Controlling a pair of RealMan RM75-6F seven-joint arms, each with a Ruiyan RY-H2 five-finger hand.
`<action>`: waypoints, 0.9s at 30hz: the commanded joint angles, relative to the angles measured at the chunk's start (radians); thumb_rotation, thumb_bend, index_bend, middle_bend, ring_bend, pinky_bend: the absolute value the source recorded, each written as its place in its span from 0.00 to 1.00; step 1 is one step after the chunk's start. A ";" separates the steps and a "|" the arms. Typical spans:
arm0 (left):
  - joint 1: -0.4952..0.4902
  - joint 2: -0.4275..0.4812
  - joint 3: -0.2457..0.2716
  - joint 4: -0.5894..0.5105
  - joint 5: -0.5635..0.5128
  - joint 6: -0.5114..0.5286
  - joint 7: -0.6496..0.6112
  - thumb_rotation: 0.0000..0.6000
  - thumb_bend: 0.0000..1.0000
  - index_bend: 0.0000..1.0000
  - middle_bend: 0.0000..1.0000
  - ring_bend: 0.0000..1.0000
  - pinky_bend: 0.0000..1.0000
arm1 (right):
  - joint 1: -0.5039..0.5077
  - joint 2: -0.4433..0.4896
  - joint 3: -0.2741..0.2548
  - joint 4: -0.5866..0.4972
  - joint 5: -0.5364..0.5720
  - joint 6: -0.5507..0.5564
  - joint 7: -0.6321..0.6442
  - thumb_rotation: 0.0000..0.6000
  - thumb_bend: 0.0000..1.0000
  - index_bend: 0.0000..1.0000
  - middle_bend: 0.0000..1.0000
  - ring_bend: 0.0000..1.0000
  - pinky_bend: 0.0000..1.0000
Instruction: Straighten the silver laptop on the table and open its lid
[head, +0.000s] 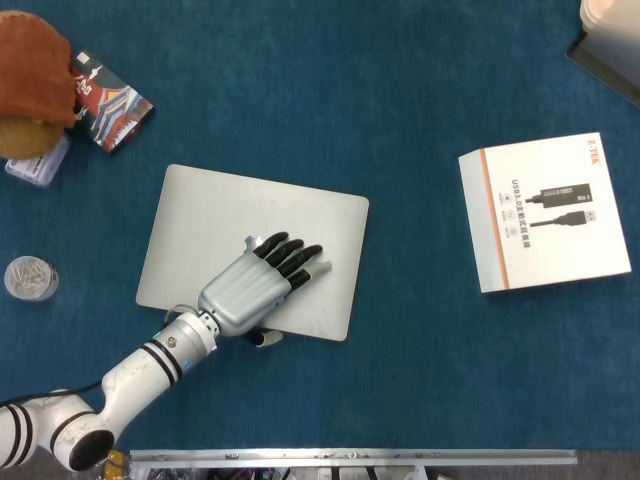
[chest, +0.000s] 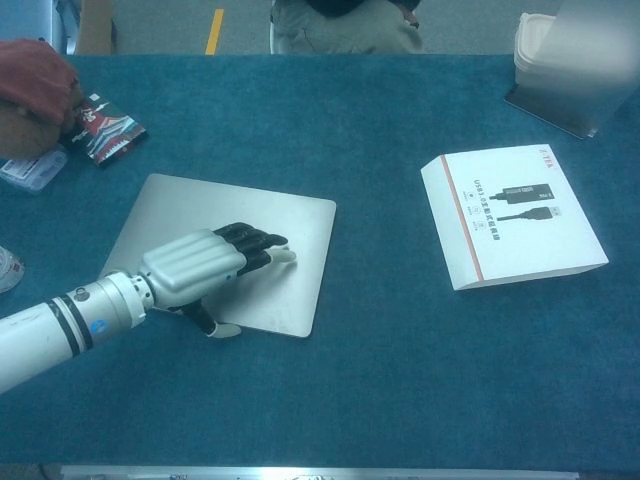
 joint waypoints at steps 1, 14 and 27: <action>-0.003 -0.006 -0.003 0.006 -0.004 -0.001 -0.001 0.86 0.20 0.00 0.00 0.00 0.00 | -0.002 0.001 0.000 0.000 0.001 0.001 0.002 1.00 0.25 0.02 0.17 0.09 0.07; -0.024 -0.017 -0.023 0.014 -0.030 -0.011 -0.001 0.85 0.20 0.00 0.00 0.00 0.00 | -0.007 0.001 0.002 0.002 0.003 0.004 0.004 1.00 0.25 0.02 0.17 0.09 0.07; -0.060 -0.054 -0.062 0.040 -0.074 -0.031 0.020 0.83 0.20 0.00 0.00 0.00 0.00 | -0.024 -0.006 0.002 0.024 0.012 0.015 0.033 1.00 0.25 0.02 0.17 0.09 0.07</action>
